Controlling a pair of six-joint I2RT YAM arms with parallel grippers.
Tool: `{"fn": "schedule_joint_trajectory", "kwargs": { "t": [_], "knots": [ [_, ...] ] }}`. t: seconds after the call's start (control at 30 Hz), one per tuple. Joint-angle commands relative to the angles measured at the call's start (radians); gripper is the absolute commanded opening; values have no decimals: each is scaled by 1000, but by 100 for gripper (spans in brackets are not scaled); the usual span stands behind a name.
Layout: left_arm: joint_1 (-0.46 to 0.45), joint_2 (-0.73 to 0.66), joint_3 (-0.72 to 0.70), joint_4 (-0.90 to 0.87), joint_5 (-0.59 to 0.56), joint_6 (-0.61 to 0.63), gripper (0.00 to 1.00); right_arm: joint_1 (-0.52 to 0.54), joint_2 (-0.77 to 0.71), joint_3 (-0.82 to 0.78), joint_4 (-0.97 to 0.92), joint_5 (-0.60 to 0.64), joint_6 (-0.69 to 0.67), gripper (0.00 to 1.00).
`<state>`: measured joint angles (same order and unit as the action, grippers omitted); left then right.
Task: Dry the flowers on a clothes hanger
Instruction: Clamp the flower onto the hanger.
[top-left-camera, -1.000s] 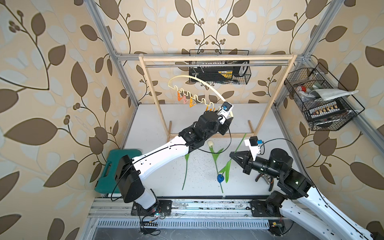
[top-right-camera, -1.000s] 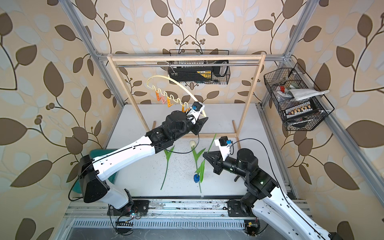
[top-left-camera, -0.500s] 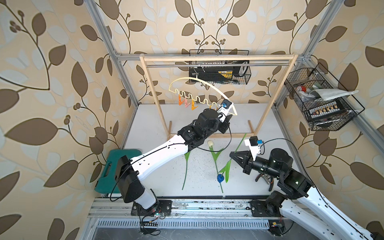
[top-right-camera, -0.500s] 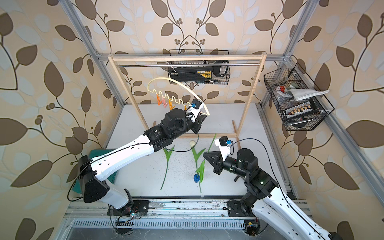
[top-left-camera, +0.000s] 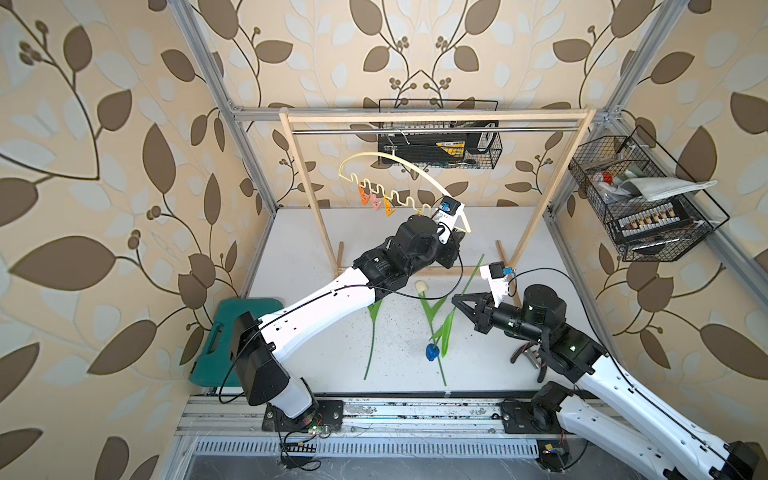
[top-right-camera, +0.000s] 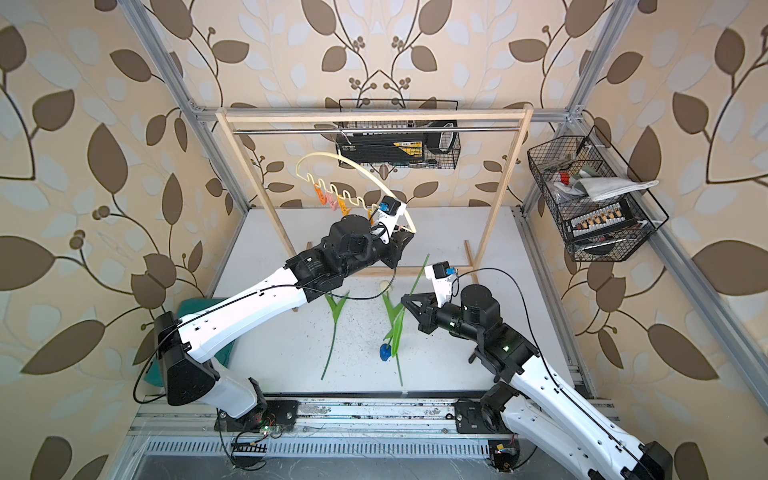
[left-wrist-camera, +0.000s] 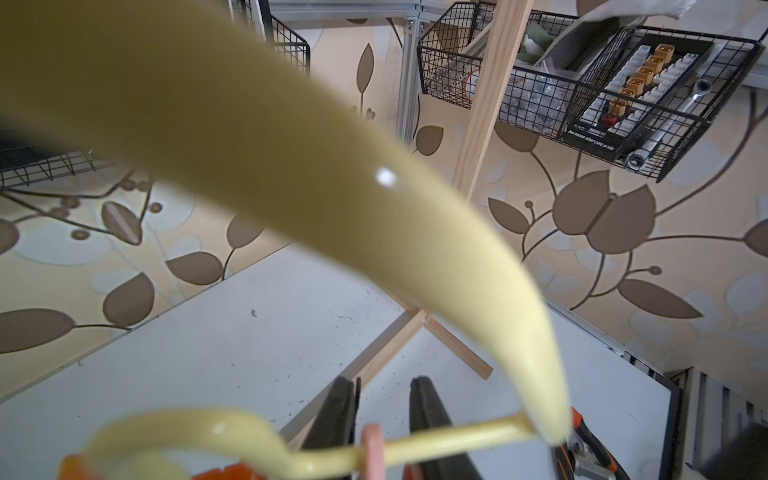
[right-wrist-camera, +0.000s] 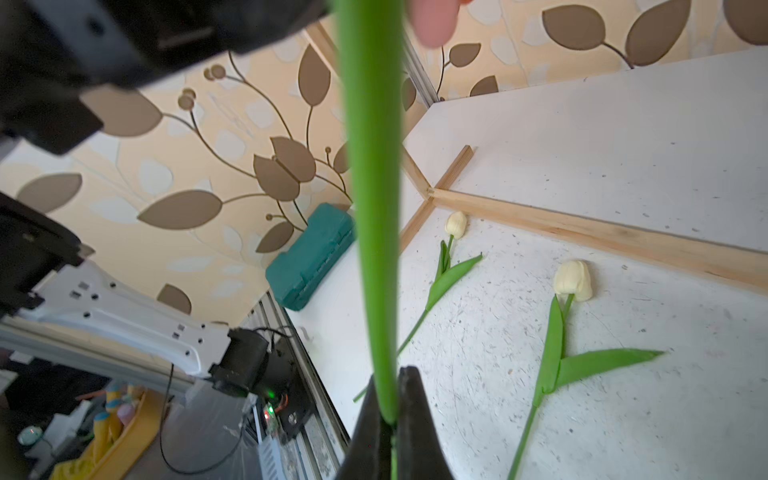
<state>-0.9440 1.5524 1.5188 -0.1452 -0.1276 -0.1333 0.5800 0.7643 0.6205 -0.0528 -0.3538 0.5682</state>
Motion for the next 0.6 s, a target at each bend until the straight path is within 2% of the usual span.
{"fn": "schedule_joint_trajectory", "kwargs": {
  "t": [0.0, 0.27, 0.57],
  "knots": [
    [-3, -61, 21, 20, 16, -65, 15, -48, 47, -25, 193, -98, 168, 0],
    [7, -99, -8, 49, 39, -130, 13, -127, 231, -65, 584, -319, 422, 0],
    [11, -143, -57, 94, 68, -164, 12, -127, 292, 41, 516, -410, 418, 0]
  ]
}}
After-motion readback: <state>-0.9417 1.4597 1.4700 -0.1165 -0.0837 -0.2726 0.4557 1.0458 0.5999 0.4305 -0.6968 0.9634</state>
